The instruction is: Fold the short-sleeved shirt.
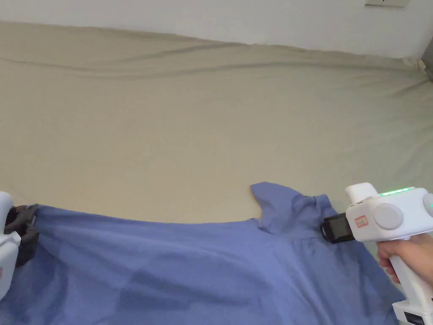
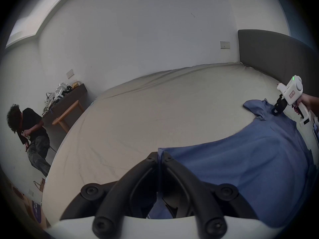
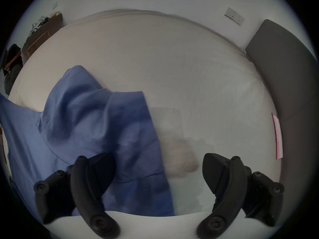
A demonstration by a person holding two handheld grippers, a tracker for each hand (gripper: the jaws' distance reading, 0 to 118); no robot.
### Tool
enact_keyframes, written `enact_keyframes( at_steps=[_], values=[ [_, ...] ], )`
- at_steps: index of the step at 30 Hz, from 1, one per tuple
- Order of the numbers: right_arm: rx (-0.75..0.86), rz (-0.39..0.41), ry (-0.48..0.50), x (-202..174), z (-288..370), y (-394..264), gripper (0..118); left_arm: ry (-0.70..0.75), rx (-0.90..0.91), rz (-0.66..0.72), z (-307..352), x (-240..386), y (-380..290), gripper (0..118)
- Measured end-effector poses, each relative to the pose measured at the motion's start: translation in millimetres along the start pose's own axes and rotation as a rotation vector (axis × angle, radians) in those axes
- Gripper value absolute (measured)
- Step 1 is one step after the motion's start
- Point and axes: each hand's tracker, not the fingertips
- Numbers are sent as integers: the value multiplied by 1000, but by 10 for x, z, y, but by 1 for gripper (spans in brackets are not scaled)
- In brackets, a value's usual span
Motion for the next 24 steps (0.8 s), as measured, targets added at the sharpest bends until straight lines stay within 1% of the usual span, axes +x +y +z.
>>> enact_keyframes(
  at_steps=[1,2,3,4,5,6,7,8,10,11,14,16,21,24],
  values=[
    [23,-3,9,-25,39,-23,103,-1,0,9,16,-4,-18,0],
    [36,0,19,-43,74,-29,93,-7,-5,20,3,-9,-22,0],
    [50,-9,67,-90,118,-22,77,-12,-12,21,0,-6,-38,0],
    [54,-28,126,-115,139,-20,53,-6,-13,19,3,8,-56,0],
    [56,-23,121,-176,159,-17,17,-1,-13,14,10,15,-73,0],
    [55,39,46,-262,180,-8,6,2,-18,9,4,23,-78,0],
    [42,74,13,-365,285,-1,6,4,-22,6,22,19,-81,0],
    [42,74,13,-388,368,-5,6,8,-21,6,54,10,-81,0],
    [123,43,-34,-367,688,-21,6,18,-14,9,130,-36,-63,0],
    [168,13,-36,-263,774,-5,6,22,-5,18,195,-72,-36,0],
    [299,-43,-37,-167,1469,-63,6,56,55,28,476,-134,102,0],
    [392,-43,-59,-186,2035,-156,6,68,98,39,690,-194,220,0],
    [615,-75,-100,-231,3293,-497,6,134,238,47,1356,-357,546,0],
    [747,-71,-166,-306,3966,-724,6,175,332,66,1818,-469,730,0]
  ],
)
